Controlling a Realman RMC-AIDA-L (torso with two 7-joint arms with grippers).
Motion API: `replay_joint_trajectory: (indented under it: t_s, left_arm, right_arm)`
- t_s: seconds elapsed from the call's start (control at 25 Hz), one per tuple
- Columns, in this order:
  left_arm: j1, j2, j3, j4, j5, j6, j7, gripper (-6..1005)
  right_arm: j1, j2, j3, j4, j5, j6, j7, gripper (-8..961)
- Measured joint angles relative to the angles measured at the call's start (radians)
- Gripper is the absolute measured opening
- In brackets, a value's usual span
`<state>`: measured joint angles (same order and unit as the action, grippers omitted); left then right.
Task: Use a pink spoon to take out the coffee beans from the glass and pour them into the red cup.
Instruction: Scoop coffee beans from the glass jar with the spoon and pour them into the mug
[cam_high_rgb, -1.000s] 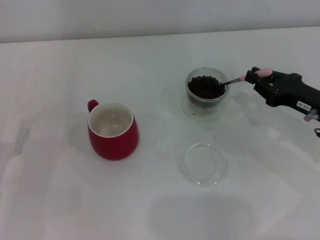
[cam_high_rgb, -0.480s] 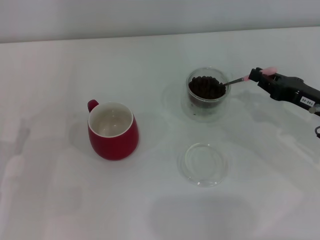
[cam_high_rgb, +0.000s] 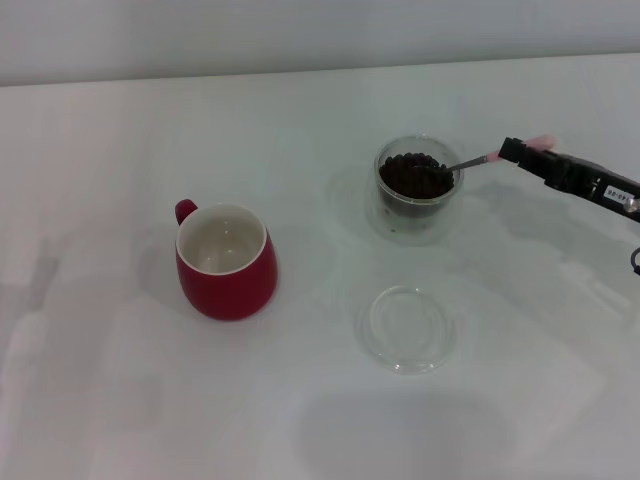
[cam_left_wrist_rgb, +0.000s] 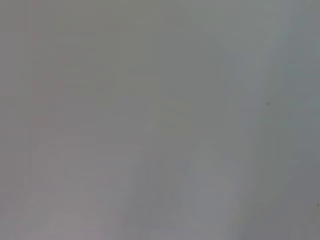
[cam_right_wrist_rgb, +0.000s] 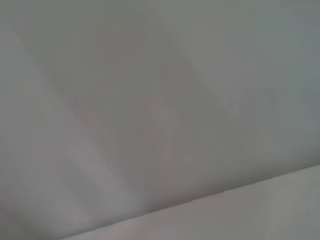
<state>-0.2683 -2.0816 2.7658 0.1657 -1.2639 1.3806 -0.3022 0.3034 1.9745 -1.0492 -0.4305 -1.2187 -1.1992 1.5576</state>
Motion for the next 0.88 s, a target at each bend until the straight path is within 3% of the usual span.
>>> replay_joint_trajectory:
  t_s: [0.44, 0.88]
  left_arm:
    - [-0.002, 0.000, 0.000, 0.000, 0.000, 0.000, 0.000, 893]
    - [0.003, 0.002, 0.000, 0.000, -0.001, 0.000, 0.000, 892]
  right_arm:
    - [0.022, -0.019, 0.000, -0.002, -0.044, 0.014, 0.237, 138]
    - [0.019, -0.009, 0.025, -0.002, -0.036, 0.028, 0.342, 138]
